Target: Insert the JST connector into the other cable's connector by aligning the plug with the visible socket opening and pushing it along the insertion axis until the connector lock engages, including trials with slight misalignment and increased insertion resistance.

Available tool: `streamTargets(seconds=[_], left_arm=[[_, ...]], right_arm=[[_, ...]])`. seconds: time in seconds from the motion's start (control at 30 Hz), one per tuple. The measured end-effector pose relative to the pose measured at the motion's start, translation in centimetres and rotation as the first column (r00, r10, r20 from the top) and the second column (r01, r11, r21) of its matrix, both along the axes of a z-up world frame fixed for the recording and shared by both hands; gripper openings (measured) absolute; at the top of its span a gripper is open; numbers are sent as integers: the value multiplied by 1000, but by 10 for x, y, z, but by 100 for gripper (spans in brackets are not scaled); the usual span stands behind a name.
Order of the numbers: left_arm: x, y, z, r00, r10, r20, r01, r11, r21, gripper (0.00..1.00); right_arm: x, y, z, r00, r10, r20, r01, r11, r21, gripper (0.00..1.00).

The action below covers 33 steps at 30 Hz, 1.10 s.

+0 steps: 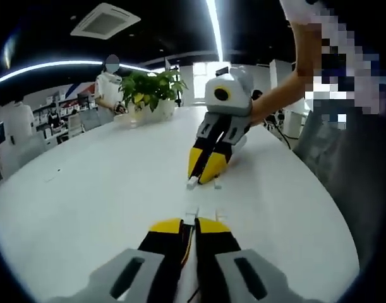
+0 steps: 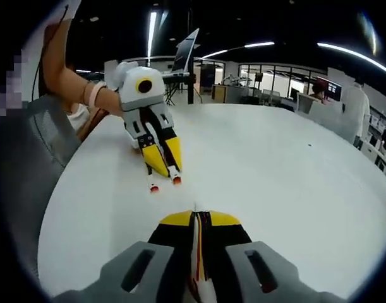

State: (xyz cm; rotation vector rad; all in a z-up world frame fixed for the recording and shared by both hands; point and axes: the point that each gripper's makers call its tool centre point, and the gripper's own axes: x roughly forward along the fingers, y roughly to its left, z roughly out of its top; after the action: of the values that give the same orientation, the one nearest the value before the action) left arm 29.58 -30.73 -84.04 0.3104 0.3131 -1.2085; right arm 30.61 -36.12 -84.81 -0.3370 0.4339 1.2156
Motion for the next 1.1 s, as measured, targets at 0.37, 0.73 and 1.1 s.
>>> streamTargets(seconds=[0.37,0.73,1.1], left_arm=[[2,-1,-1,999,-7,-34,6,1000,-28,1],[7,0,-2,997,-17,-69,14,999,-42,1],[7,-3,9,990,-37,-135,15,987,-159,1]], right_arm=[[1,0,1,1000,4,-17,-4,1000,7,4],[1,10,15,997,36,-62,-29,993,113,4],[-10,21,17,980,157,-121,-130,970,207,3]])
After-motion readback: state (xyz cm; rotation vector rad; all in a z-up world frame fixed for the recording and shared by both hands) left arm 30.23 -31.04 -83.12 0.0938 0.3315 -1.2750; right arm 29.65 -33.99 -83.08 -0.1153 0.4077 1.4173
